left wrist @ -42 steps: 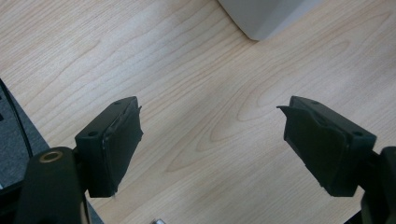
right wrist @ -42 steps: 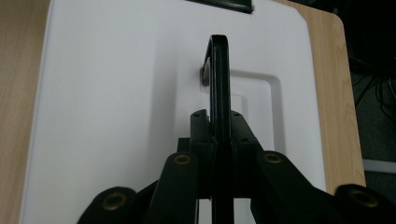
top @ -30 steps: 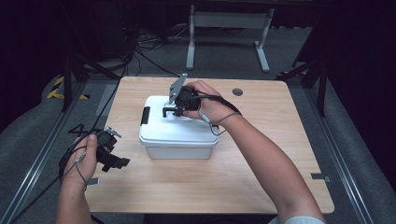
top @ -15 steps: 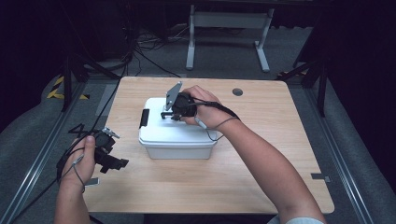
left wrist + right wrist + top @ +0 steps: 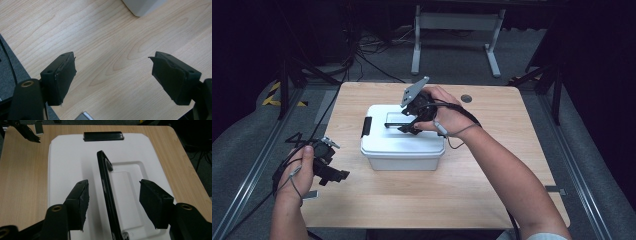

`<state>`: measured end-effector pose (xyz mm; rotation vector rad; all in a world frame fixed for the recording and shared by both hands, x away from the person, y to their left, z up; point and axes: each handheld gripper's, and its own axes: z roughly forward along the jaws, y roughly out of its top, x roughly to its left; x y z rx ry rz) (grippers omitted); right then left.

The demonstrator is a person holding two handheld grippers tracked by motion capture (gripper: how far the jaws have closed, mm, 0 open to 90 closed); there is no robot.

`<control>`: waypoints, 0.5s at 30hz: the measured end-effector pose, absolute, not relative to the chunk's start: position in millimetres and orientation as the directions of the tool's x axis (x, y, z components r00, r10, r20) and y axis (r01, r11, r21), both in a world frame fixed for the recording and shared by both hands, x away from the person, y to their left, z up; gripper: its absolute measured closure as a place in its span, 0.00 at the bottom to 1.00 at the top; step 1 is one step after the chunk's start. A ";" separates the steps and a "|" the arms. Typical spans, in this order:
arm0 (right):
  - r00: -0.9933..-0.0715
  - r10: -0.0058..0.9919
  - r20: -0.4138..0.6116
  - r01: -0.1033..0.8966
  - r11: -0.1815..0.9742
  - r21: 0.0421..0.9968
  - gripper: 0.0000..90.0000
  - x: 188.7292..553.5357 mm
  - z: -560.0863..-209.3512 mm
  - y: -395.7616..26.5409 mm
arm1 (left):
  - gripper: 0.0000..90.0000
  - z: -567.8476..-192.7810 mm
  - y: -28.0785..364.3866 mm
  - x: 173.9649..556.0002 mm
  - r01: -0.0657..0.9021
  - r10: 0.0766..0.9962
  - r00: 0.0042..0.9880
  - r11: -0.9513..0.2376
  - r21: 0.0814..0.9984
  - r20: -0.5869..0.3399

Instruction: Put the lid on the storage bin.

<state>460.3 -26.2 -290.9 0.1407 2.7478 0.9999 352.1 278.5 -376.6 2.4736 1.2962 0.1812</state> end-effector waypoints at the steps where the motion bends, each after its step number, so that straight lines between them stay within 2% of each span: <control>1: -0.970 0.179 -0.166 0.029 0.759 0.651 0.47 459.9 -288.5 -30.5 | 0.22 -376.6 278.5 352.1 0.773 0.817 0.575 -0.525 0.356 -0.045; 15: -0.925 0.330 -0.189 0.121 0.727 0.676 0.46 449.3 -268.7 -86.8 | 0.22 -377.7 278.1 352.9 0.771 0.813 0.580 -0.527 0.359 -0.051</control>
